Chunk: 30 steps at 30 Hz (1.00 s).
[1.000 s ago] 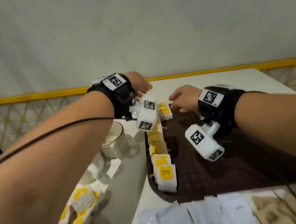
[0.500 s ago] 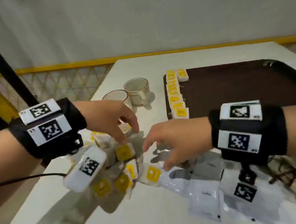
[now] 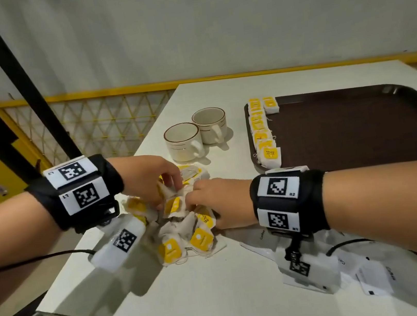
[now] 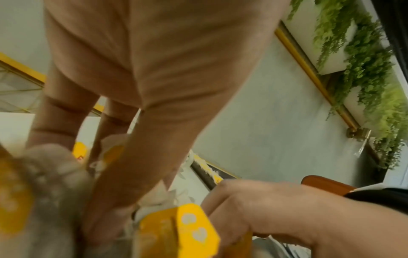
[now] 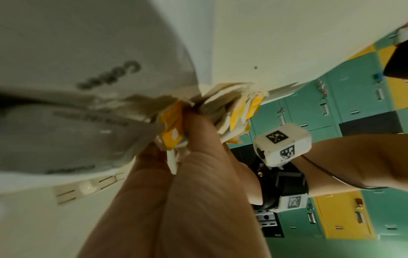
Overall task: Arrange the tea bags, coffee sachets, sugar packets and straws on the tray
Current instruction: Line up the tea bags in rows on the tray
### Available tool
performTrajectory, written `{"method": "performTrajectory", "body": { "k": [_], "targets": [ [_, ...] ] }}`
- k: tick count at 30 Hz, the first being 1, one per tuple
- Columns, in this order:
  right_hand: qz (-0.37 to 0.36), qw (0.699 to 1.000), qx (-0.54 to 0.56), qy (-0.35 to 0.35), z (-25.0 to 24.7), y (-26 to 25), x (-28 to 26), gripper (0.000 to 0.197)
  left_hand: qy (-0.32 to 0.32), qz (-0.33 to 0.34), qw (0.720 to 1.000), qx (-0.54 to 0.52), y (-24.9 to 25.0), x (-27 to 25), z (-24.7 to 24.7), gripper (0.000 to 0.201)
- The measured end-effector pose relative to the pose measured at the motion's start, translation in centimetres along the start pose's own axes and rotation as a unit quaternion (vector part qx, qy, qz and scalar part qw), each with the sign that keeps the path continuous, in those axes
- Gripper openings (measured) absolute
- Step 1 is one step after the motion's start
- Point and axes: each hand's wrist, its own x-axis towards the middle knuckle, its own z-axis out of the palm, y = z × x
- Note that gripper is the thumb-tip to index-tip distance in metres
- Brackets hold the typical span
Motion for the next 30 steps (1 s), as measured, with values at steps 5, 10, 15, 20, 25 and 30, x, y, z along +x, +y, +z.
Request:
{"method": "performTrajectory", "body": {
  "k": [5,10,15,20,25,30],
  "targets": [
    [0.057,0.994,0.052,0.076,-1.8,1.0,-0.6,0.027,0.044,0.007,0.998,-0.040,-1.0,0.4,-0.3,0.023],
    [0.149,0.930,0.283,0.179,-4.6,3.8,-3.2,0.016,0.166,0.005,0.983,-0.073,0.1,-1.0,-3.1,0.020],
    [0.145,0.597,0.737,0.283,-5.5,6.1,-4.9,0.014,0.257,0.067,0.846,-0.463,4.3,0.6,-3.7,0.010],
    [0.139,0.273,0.862,0.404,-5.5,7.8,-6.9,0.011,0.159,0.116,0.623,-0.757,11.8,5.2,-2.1,0.008],
    [0.138,0.175,0.853,0.473,-4.0,8.9,-9.1,0.011,0.051,0.103,0.445,-0.888,17.8,8.5,0.1,0.011],
    [0.119,0.215,0.892,0.379,-2.6,10.6,-11.0,0.018,0.066,0.085,0.461,-0.881,18.7,9.4,1.4,0.009]
  ]
}}
